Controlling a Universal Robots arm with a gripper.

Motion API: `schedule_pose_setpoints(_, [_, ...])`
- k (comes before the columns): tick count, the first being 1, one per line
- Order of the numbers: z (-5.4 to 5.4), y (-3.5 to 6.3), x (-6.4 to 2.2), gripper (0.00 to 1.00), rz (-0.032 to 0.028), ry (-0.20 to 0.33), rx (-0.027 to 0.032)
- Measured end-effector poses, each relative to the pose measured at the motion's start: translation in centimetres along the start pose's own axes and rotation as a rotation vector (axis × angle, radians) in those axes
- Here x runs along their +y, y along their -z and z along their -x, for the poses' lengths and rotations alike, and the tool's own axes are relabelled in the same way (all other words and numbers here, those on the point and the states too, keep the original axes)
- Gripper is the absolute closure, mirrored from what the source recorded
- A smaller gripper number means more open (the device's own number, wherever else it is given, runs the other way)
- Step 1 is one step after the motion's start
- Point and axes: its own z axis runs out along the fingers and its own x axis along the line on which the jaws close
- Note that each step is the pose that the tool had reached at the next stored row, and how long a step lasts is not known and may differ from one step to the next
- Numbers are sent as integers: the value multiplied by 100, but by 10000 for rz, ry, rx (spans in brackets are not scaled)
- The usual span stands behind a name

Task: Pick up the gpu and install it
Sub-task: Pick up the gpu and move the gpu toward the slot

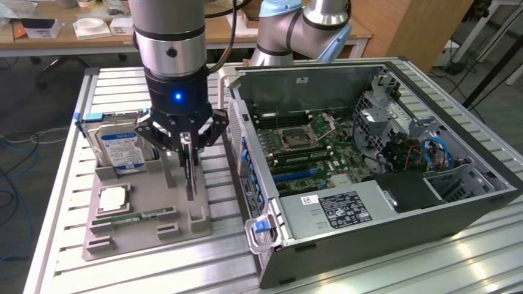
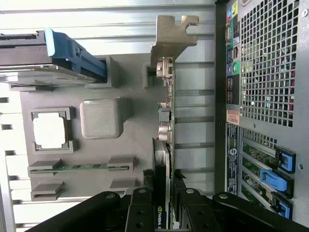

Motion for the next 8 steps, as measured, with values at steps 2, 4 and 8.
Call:
schedule_pose_setpoints(2, [0,0,0,74,0,0,0])
schedule_pose_setpoints(4, [0,0,0,74,0,0,0])
schedule_pose_setpoints(8, [0,0,0,74,0,0,0])
